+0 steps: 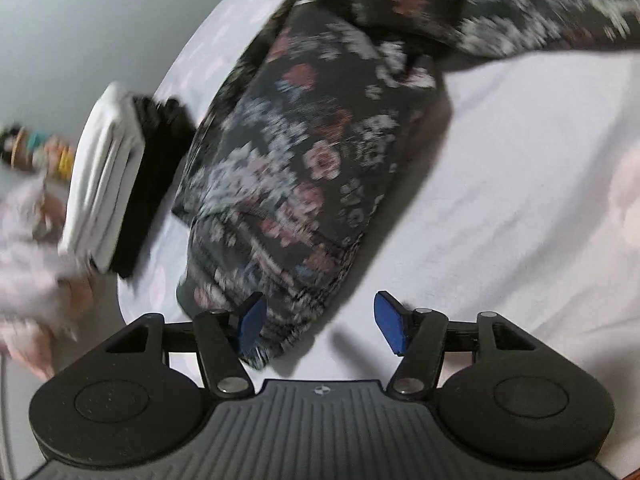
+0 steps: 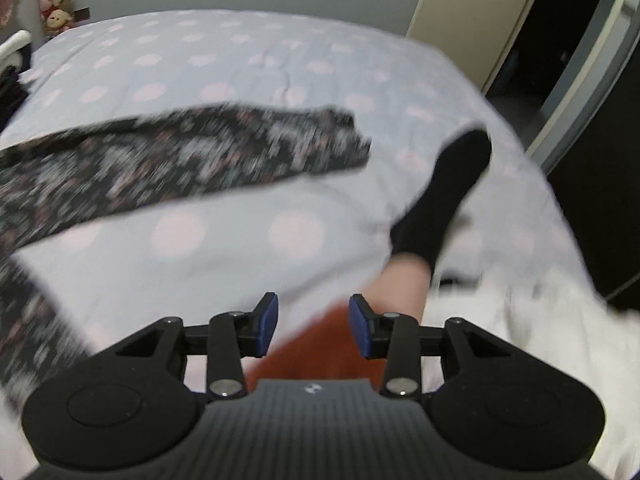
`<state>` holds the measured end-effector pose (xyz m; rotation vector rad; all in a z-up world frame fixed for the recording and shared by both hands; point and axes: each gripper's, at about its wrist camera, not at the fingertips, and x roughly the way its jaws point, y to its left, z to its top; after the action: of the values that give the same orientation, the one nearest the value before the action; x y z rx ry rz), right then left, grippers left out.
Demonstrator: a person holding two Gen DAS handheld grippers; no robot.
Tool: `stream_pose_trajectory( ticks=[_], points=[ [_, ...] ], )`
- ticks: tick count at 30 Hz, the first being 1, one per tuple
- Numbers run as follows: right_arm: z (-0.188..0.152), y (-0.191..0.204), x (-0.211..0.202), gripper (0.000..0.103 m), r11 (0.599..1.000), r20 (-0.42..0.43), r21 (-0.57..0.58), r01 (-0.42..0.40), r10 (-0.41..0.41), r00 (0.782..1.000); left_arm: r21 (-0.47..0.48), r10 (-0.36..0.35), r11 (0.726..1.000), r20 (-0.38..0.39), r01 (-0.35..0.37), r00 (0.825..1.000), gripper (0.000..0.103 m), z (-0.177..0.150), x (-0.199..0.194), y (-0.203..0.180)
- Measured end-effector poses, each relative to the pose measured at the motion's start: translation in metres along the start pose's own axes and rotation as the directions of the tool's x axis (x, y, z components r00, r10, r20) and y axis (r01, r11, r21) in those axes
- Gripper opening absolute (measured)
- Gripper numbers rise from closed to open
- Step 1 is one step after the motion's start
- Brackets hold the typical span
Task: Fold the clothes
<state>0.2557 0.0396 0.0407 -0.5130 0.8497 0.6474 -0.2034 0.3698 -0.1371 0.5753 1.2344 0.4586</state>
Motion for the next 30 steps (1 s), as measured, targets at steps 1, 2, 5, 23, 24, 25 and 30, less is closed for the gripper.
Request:
stream_pose_trajectory(
  ticks=[1, 2, 5, 23, 24, 25, 30],
  points=[
    [-0.014, -0.003, -0.010, 0.045, 1.000, -0.013, 0.019, -0.023, 0.023, 1.000, 0.021, 0.007, 1.000, 0.004, -0.007, 1.000, 0.071, 0.002, 0.002, -0.002],
    [-0.028, -0.006, -0.020, 0.048, 0.998, -0.024, 0.041, -0.042, 0.043, 0.999, 0.042, 0.014, 0.999, 0.009, -0.014, 1.000, 0.071, 0.003, 0.004, -0.003],
    [-0.070, -0.017, -0.044, 0.054, 0.990, -0.054, 0.115, -0.084, 0.090, 0.994, 0.045, 0.022, 0.999, 0.027, -0.023, 0.999, 0.071, 0.007, 0.005, -0.002],
    [-0.254, -0.087, -0.015, 0.060, 0.625, 0.035, 0.730, -0.275, 0.368, 0.929, -0.005, 0.043, 0.999, 0.104, -0.043, 0.994, 0.071, 0.013, -0.034, -0.008],
    [-0.260, -0.086, -0.013, 0.063, 0.601, 0.046, 0.748, -0.282, 0.377, 0.925, -0.006, 0.041, 0.999, 0.104, -0.041, 0.994, 0.071, 0.014, -0.034, -0.009],
    [-0.265, -0.086, -0.010, 0.064, 0.574, 0.059, 0.766, -0.289, 0.385, 0.921, -0.001, 0.033, 0.999, 0.114, -0.033, 0.993, 0.071, 0.014, -0.034, -0.010],
    [-0.278, -0.084, -0.010, 0.030, 0.439, 0.152, 0.822, -0.363, 0.446, 0.882, 0.060, -0.021, 0.998, 0.142, 0.013, 0.990, 0.071, 0.009, -0.030, -0.017]
  ],
)
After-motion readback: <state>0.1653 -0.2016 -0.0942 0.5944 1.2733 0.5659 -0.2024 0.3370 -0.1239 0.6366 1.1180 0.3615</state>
